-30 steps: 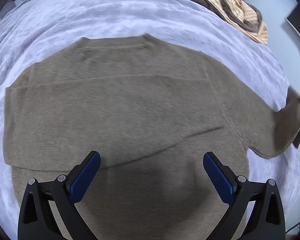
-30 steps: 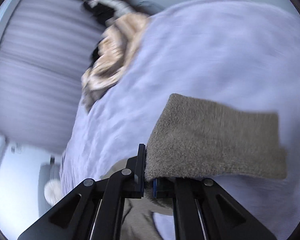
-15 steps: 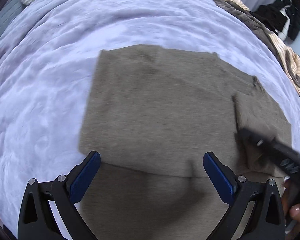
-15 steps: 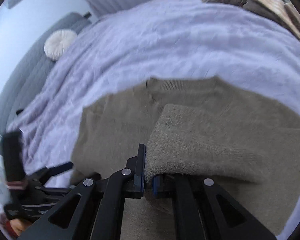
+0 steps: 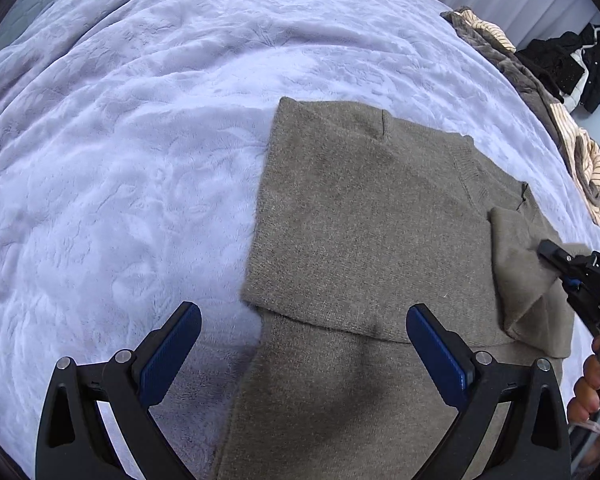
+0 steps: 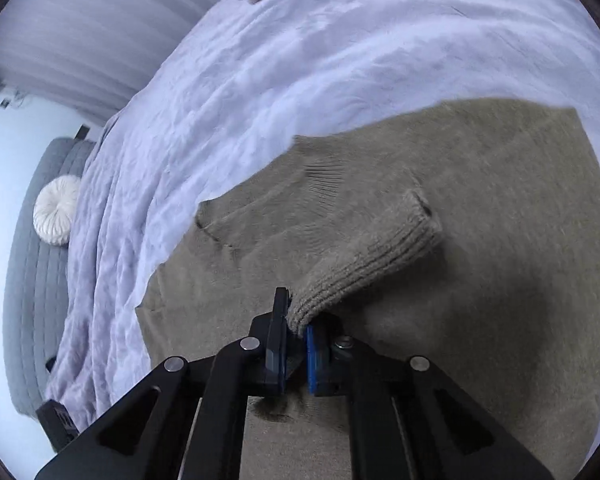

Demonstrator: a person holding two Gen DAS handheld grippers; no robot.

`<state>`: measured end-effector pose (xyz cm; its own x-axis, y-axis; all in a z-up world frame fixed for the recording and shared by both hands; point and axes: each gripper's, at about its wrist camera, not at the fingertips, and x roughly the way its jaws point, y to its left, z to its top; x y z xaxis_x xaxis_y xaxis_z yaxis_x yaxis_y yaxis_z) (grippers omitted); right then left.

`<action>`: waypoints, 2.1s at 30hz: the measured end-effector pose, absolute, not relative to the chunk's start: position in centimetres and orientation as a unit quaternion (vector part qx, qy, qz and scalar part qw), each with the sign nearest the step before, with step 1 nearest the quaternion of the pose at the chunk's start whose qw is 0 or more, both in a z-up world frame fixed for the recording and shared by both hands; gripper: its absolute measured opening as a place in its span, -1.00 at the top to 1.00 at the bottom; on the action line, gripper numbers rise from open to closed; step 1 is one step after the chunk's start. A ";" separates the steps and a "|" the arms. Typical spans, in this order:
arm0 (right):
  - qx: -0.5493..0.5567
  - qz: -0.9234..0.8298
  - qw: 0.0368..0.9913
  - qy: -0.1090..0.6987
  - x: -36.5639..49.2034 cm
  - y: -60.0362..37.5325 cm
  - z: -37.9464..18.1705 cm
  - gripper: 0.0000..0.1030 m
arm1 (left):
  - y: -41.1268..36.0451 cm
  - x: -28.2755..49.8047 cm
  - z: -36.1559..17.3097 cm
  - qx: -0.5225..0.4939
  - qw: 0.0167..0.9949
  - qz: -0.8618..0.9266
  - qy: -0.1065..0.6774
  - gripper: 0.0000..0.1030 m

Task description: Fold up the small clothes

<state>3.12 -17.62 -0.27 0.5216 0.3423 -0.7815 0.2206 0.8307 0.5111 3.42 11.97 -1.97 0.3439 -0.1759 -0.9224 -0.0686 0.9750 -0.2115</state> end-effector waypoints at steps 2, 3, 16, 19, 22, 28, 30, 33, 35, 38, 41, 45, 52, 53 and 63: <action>0.205 0.081 0.843 0.491 3.4 -14.0 1.3 0.85 | 12.2 3.5 -1.8 -0.112 0.813 -0.040 0.570 -1.00; 0.172 0.102 0.845 0.495 3.4 -12.2 1.6 0.85 | 12.3 3.6 -1.8 -0.117 0.812 -0.043 0.570 -1.00; 0.141 0.137 0.787 0.585 -2.8 -11.5 -1.9 0.37 | 8.8 6.4 -2.7 -0.163 0.778 -0.132 0.592 -1.00; 0.235 0.084 0.775 0.580 -5.4 -18.3 -2.3 0.35 | 7.9 8.0 -3.3 -0.173 0.774 -0.133 0.594 -1.00; 0.348 0.031 0.759 0.549 -8.4 -25.1 -2.8 0.28 | 7.4 9.9 -4.0 -0.178 0.770 -0.133 0.598 -1.00; 0.514 -0.049 0.724 0.457 -11.8 -32.6 -4.9 0.22 | 6.1 12.1 -4.7 -0.137 0.768 -0.108 0.617 -0.36; 0.551 -0.064 0.710 0.434 -12.1 -33.5 -5.9 0.22 | 5.7 12.2 -4.5 -0.118 0.767 -0.116 0.620 0.36; 0.548 -0.071 0.713 0.432 -11.7 -33.8 -5.8 0.83 | 5.9 11.7 -3.4 -0.123 0.766 -0.149 0.613 0.81; 0.515 -0.056 0.734 0.439 -11.2 -33.5 -4.6 0.87 | 6.8 11.0 -2.2 -0.134 0.772 -0.165 0.599 0.81; 0.460 -0.041 0.765 0.450 -11.2 -33.4 -2.7 0.88 | 7.9 9.3 -1.3 -0.152 0.774 -0.179 0.588 0.89; 0.435 -0.051 0.766 0.470 -11.6 -34.3 -3.0 0.88 | 7.9 7.9 -3.1 -0.139 0.763 -0.171 0.607 0.89; 0.456 -0.048 0.744 0.486 -12.3 -34.9 -5.2 0.87 | 8.4 7.4 -4.1 -0.144 0.763 -0.159 0.610 0.88; 0.412 -0.061 0.755 0.506 -13.0 -33.9 -3.4 0.75 | 10.2 7.6 -2.5 -0.102 0.776 -0.119 0.611 0.88; 0.396 -0.066 0.763 0.506 -13.3 -33.7 -2.6 0.72 | 10.4 7.5 -2.4 -0.099 0.775 -0.121 0.612 0.88; 0.425 -0.082 0.771 0.468 -12.6 -37.4 -2.2 -0.09 | 8.4 7.2 -0.4 -0.054 0.820 -0.118 0.558 -0.65</action>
